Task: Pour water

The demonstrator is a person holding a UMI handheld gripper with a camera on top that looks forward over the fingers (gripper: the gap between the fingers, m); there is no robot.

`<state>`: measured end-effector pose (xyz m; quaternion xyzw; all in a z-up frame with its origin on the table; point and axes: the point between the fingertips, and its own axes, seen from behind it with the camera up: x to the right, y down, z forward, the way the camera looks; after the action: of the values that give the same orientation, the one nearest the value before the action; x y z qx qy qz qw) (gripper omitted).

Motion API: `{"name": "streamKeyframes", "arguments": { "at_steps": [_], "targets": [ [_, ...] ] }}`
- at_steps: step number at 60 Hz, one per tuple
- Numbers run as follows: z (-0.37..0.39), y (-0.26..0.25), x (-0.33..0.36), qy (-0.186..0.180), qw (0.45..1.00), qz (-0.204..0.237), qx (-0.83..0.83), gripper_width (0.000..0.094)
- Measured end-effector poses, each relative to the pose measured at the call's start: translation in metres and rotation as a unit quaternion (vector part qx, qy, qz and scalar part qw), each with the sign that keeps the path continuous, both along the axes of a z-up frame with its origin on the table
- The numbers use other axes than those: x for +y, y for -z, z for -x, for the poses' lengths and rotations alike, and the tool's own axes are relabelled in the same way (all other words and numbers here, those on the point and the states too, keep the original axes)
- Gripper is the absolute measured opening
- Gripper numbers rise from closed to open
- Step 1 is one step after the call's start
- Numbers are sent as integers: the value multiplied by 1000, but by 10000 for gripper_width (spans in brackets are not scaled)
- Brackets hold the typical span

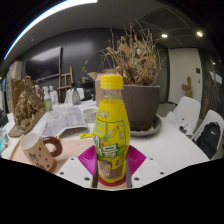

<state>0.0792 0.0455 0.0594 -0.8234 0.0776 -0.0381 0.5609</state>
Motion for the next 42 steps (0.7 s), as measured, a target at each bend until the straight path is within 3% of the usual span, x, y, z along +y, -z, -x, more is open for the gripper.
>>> {"name": "streamKeyframes", "arguments": {
  "at_steps": [6, 10, 11, 13, 17, 26, 42],
  "targets": [
    [1, 3, -2, -6, 1000, 4, -13, 505],
    [6, 6, -7, -9, 1000, 22, -11, 852],
    [6, 4, -8, -8, 1000, 22, -12, 868],
    [4, -2, -11, -1, 1000, 23, -18, 827],
    [3, -20, -22, 10, 999, 23, -30, 873],
    [27, -72, -67, 16, 999, 32, -30, 861],
    [107, -175, -203, 20, 998, 52, -22, 864]
  ]
}}
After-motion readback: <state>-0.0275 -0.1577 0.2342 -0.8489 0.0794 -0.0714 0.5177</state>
